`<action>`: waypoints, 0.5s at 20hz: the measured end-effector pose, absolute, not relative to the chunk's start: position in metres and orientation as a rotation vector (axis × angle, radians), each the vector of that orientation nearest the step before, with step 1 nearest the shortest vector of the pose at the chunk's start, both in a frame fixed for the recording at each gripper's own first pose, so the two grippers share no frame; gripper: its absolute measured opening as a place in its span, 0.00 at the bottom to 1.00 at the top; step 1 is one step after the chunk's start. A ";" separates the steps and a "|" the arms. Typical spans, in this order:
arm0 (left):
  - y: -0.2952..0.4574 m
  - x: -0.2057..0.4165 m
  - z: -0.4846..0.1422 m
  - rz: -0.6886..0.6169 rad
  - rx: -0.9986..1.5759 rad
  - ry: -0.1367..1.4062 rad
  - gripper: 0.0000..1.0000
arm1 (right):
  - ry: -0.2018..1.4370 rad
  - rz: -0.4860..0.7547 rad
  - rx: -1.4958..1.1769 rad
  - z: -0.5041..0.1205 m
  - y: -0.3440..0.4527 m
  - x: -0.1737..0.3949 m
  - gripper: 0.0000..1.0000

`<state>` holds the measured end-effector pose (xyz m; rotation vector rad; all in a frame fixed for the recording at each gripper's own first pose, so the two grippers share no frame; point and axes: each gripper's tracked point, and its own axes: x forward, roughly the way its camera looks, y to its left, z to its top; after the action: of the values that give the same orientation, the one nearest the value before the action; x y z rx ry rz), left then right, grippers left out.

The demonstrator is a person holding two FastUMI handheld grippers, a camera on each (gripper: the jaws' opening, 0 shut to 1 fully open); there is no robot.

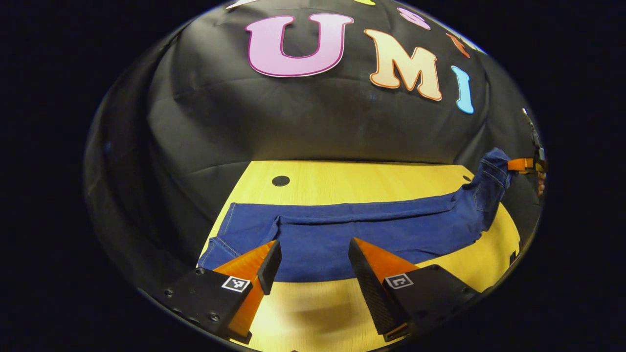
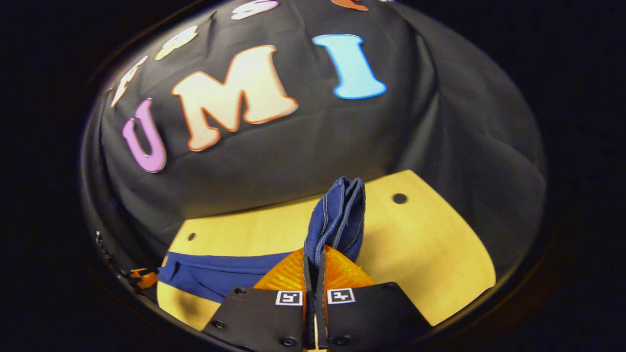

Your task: Grasp the waist and the cuffs of the jeans and fold them to make the two legs overlap; first hold the waist and fold one-third of the jeans toward the cuffs, then hold the cuffs and fold the remaining one-third in the same direction to finish folding.

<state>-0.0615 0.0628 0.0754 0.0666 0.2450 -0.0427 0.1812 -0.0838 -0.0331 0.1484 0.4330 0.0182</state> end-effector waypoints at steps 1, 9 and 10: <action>0.066 -0.063 0.074 -0.053 0.061 0.247 0.85 | 0.430 0.074 0.154 -0.033 -0.059 0.180 0.04; 0.107 -0.073 0.068 -0.030 0.040 0.247 0.86 | 0.584 0.351 0.161 -0.103 0.004 0.165 0.04; 0.112 -0.073 0.068 -0.022 0.039 0.245 0.86 | 0.625 0.367 0.161 -0.111 0.005 0.163 0.04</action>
<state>-0.0733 0.1121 0.0682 0.0388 0.2453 -0.0217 0.1631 0.0054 -0.1111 0.1612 0.6247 0.3667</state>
